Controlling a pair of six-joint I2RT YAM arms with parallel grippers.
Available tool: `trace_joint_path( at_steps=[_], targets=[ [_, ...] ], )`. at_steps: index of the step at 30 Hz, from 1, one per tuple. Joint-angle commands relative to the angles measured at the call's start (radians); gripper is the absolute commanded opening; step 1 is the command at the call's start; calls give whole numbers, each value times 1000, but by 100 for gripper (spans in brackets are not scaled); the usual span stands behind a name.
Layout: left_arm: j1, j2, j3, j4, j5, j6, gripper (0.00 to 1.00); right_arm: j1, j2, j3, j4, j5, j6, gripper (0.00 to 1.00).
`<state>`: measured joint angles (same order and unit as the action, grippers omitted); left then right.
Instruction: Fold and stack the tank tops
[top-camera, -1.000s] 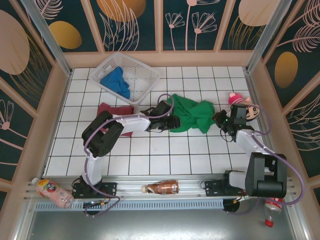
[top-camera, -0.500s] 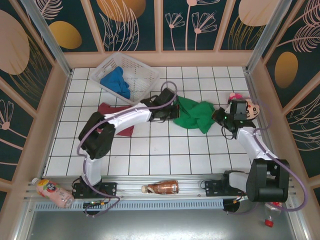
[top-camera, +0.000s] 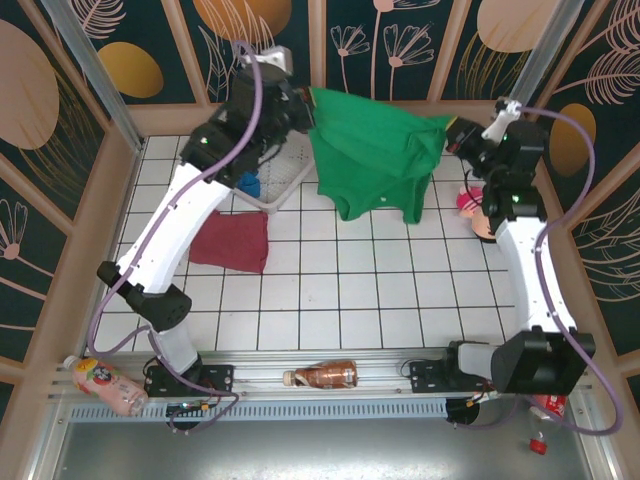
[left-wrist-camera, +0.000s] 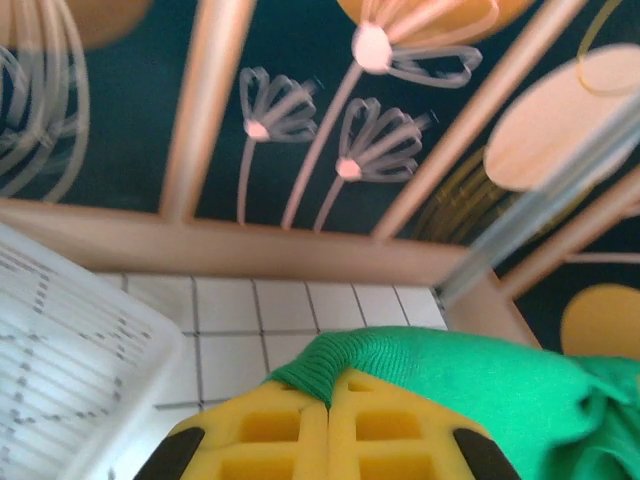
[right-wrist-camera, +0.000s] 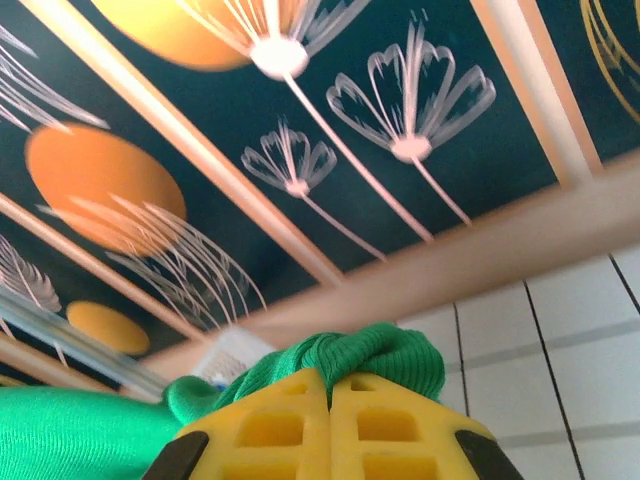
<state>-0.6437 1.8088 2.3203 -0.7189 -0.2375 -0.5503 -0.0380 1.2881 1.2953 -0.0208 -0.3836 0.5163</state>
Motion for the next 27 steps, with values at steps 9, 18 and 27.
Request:
trace_joint_path(
  at_steps=[9,18,27],
  targets=[
    [84,197,190,9,90,81,0,-34,244,292,-144,-95,59,0],
    [55,-227,-878,303,357,-192,0,-45,-34,-388,-226,-81,-21,2],
    [-1,-218,-1167,404,370,-247,0,11,82,-545,-208,-22,-101,9]
  ],
)
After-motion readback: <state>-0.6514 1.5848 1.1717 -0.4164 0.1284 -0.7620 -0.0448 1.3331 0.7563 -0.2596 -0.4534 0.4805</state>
